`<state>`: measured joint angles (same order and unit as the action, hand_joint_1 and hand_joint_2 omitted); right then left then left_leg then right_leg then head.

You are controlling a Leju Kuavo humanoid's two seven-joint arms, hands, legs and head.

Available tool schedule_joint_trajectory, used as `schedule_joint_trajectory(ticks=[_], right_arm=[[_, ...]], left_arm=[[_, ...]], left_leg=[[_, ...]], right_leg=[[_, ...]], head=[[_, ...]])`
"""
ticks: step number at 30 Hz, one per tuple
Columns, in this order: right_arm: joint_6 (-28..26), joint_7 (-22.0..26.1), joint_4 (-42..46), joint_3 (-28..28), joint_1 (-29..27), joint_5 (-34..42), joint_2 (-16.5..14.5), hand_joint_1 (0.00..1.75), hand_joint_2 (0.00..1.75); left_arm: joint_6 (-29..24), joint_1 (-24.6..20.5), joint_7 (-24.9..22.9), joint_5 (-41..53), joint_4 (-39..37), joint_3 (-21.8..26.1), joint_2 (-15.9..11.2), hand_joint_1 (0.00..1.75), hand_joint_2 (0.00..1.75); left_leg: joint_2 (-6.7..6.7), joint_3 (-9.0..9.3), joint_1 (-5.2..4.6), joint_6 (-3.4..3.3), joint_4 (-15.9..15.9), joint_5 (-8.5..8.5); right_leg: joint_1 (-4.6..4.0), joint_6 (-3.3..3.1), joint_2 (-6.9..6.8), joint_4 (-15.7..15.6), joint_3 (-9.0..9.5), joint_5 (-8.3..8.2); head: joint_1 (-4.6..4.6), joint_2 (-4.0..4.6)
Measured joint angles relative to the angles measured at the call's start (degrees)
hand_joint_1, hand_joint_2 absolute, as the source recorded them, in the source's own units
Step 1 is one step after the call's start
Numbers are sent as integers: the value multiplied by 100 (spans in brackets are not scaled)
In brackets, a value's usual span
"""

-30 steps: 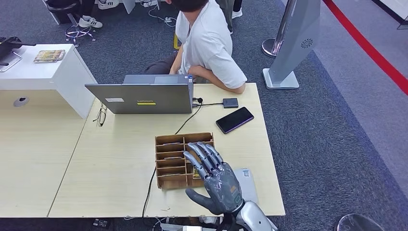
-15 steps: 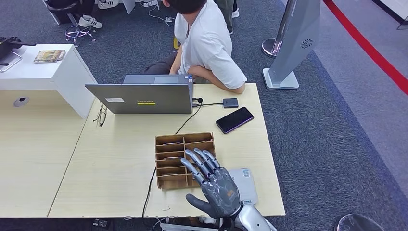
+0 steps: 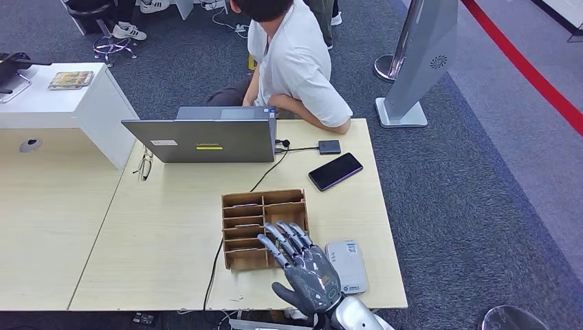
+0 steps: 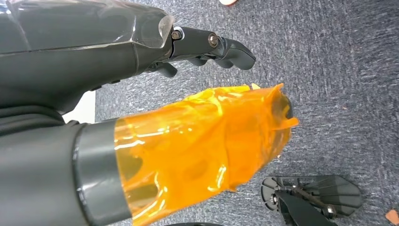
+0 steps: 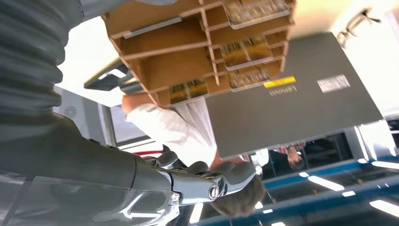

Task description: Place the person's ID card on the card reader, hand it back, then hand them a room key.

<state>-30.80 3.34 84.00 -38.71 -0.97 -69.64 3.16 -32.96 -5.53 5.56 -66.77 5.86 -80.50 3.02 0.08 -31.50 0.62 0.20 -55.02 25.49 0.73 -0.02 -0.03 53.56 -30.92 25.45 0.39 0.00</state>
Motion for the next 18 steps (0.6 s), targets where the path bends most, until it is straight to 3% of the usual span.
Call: schedule_joint_trajectory(ticks=[18], right_arm=[[-109, -321, -609, 20, 119, -163, -35, 0, 175]], left_arm=[[11, -2, 15, 85, 0, -40, 9, 0, 0]], left_leg=[[0, 0, 0, 0, 0, 0]], right_leg=[[0, 0, 0, 0, 0, 0]], head=[[-1, 0]])
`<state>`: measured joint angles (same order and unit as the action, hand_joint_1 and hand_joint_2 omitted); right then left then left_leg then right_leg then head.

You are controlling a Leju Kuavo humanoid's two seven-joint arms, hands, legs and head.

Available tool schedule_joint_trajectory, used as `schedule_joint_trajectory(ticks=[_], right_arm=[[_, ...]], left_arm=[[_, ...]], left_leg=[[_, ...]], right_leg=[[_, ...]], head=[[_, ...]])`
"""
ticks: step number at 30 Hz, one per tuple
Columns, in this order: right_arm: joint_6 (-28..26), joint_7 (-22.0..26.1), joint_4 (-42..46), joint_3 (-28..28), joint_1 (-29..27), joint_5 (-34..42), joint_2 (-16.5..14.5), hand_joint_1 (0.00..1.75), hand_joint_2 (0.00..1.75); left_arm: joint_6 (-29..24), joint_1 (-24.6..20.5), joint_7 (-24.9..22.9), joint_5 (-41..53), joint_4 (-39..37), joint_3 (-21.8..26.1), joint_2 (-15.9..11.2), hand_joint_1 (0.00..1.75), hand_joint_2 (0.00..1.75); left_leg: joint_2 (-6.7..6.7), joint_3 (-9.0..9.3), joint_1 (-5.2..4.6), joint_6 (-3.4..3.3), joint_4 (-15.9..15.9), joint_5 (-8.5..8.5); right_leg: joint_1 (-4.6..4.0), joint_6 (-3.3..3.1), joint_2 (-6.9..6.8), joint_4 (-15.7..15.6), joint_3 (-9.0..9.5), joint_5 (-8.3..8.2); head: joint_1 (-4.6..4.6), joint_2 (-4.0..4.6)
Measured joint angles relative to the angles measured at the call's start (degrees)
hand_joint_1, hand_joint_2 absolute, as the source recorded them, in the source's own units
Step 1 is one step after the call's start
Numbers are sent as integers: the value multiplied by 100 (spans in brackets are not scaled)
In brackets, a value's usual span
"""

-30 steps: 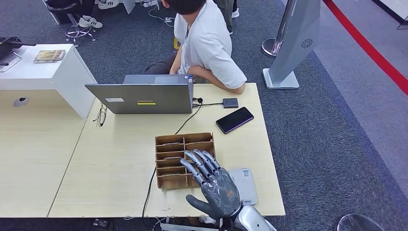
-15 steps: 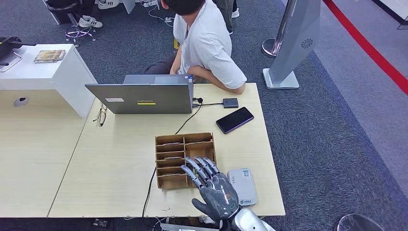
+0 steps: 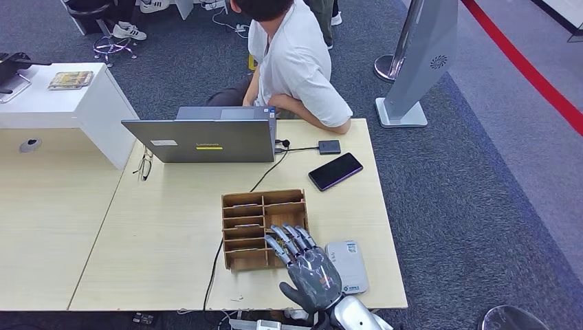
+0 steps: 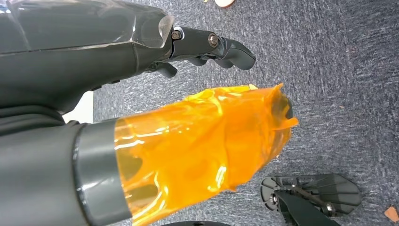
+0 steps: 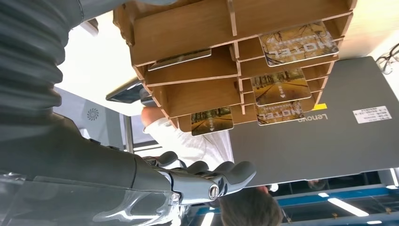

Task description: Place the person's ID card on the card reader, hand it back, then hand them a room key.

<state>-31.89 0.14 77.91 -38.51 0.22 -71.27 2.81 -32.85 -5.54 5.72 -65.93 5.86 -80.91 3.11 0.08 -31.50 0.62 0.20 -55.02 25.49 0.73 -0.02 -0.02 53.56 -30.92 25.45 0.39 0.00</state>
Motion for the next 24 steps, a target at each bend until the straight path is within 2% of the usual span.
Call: schedule_joint_trajectory(ticks=[24], right_arm=[[-228, -139, -790, 319, 256, -52, -253, 0, 175]], left_arm=[[20, -7, -34, 60, 0, -148, 22, 0, 0]], left_leg=[[0, 0, 0, 0, 0, 0]], right_leg=[[0, 0, 0, 0, 0, 0]], head=[[-1, 0]])
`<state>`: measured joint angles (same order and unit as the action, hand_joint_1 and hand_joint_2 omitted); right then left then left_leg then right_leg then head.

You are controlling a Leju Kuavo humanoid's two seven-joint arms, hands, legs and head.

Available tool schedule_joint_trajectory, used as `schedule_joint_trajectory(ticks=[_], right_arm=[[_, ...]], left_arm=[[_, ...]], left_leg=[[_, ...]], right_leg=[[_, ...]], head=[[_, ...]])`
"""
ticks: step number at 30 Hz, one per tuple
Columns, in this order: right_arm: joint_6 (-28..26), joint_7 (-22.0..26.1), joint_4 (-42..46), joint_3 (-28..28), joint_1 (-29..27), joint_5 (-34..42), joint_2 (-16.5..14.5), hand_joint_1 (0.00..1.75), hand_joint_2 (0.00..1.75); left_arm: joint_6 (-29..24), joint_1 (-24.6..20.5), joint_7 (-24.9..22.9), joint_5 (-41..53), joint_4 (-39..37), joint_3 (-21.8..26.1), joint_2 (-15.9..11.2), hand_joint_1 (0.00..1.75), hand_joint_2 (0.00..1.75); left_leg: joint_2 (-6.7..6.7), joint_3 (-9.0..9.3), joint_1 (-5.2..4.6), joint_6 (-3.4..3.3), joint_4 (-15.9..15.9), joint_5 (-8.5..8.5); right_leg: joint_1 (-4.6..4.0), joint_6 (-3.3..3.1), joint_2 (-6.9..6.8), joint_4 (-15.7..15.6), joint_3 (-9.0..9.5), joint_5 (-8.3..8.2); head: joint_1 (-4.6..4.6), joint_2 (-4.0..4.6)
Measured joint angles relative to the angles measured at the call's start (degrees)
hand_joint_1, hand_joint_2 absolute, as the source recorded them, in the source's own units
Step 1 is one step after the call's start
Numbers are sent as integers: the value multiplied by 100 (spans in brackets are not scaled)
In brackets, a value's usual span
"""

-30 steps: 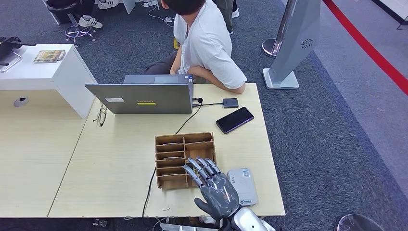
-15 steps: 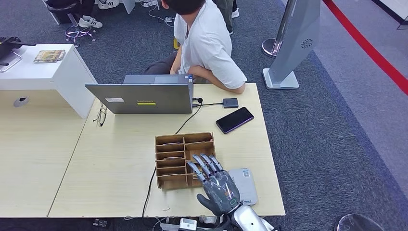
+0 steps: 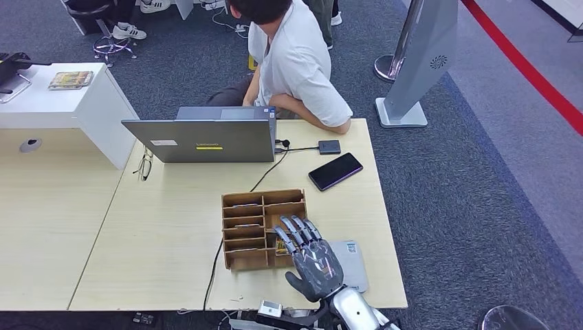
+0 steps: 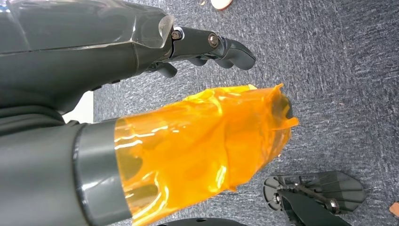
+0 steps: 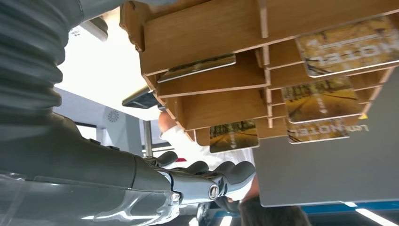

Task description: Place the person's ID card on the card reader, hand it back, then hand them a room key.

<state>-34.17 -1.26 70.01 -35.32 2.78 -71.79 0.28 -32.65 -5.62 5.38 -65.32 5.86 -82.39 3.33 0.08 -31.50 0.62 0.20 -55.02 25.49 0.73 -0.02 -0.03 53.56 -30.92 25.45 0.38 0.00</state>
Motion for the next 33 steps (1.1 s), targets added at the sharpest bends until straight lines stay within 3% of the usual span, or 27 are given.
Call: schedule_joint_trajectory(ticks=[16, 17, 21, 25, 33], right_arm=[[-134, 5, -525, 127, 126, 54, -135, 0, 175], [-146, 2, -542, 135, 127, 54, -141, 7, 175], [-219, 12, -602, 195, 128, 69, -171, 146, 175], [-263, 79, -637, 237, 124, 132, -190, 165, 175], [-316, 162, -647, 286, 137, 181, -237, 164, 175]], left_arm=[[2, -5, -17, 2, 0, -69, 0, 0, 0], [3, -5, -20, 2, 0, -77, 1, 0, 0], [10, -5, -33, 1, 0, -92, 1, 0, 0], [15, -5, -31, -1, 0, -96, 0, 0, 0], [15, -6, -31, -13, 0, -101, 0, 0, 0]], left_leg=[[0, 0, 0, 0, 0, 0], [0, 0, 0, 0, 0, 0], [0, 0, 0, 0, 0, 0], [0, 0, 0, 0, 0, 0], [0, 2, 0, 0, 0, 0]], right_leg=[[0, 0, 0, 0, 0, 0], [0, 0, 0, 0, 0, 0], [0, 0, 0, 0, 0, 0], [0, 0, 0, 0, 0, 0], [0, 0, 1, 0, 0, 0]], head=[[1, 0], [1, 0], [1, 0], [1, 0], [1, 0]])
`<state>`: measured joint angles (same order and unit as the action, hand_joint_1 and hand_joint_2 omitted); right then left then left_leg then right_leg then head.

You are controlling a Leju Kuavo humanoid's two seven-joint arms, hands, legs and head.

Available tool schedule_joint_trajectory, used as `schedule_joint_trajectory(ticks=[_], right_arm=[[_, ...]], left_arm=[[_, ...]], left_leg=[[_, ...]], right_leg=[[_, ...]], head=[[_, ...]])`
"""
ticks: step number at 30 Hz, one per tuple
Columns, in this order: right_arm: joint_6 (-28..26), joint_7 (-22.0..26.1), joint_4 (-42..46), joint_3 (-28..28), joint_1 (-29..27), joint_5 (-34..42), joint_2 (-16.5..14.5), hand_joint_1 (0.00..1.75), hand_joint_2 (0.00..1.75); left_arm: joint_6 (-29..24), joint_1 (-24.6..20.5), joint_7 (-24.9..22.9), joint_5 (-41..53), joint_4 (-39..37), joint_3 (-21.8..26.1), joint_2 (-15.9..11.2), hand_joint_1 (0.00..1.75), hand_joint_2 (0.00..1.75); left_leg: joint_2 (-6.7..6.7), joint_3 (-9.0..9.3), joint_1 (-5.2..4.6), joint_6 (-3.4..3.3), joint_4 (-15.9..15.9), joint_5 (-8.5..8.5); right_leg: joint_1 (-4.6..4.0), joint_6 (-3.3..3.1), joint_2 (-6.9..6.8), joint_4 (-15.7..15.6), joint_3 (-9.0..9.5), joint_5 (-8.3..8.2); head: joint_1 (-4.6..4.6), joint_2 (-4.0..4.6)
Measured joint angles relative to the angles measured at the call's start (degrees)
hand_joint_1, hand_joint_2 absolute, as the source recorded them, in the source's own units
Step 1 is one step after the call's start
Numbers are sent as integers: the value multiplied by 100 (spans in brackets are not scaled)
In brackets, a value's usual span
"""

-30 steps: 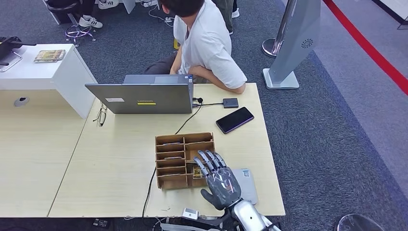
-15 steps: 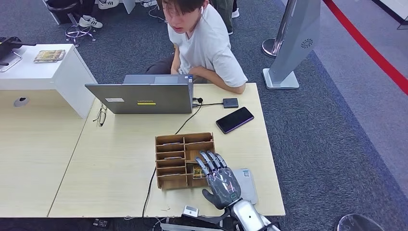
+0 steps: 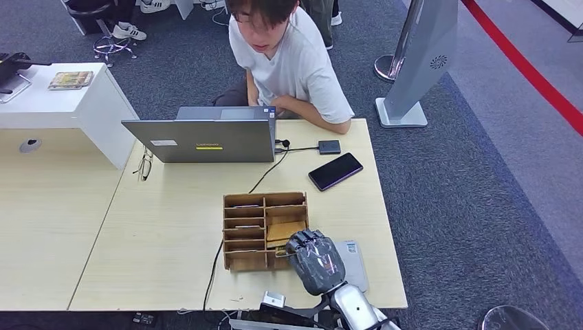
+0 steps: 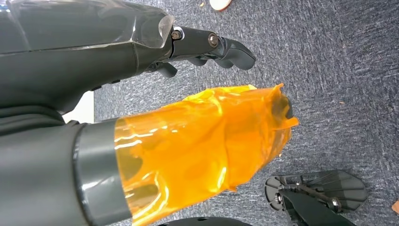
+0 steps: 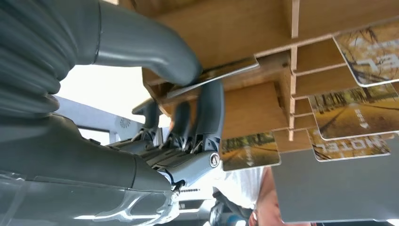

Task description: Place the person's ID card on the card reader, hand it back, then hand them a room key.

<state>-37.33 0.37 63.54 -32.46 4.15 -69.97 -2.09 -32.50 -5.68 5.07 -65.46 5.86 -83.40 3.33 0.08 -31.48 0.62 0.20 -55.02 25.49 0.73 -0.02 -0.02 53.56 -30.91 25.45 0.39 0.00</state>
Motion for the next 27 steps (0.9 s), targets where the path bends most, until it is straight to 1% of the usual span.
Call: schedule_joint_trajectory(ticks=[4, 10, 19, 27], right_arm=[[-11, 21, 0, 30, -6, 5, -31, 171, 175], [-17, 33, 0, 37, -23, 9, -48, 175, 175], [-117, 121, 1, 52, -31, 87, -49, 175, 175], [-236, 367, 221, 78, -126, 134, -49, 175, 175]], left_arm=[[5, 0, 0, -5, 0, -5, 1, 0, 0], [12, 0, 0, -5, 0, -28, 1, 0, 0], [20, 0, -1, -7, 0, -38, 1, 0, 0], [33, 2, -15, -58, 0, -40, -1, 0, 0]], left_leg=[[0, 0, 0, 0, 0, 0], [0, 0, 0, 0, 0, 0], [0, 0, 0, 0, 0, 0], [0, 0, 0, 0, 0, 0]], right_leg=[[0, 0, 0, 0, 0, 0], [0, 0, 0, 0, 0, 0], [0, 0, 0, 0, 0, -1], [0, 0, 0, 0, 0, 0]], head=[[0, 0], [1, 0], [1, 0], [1, 0]])
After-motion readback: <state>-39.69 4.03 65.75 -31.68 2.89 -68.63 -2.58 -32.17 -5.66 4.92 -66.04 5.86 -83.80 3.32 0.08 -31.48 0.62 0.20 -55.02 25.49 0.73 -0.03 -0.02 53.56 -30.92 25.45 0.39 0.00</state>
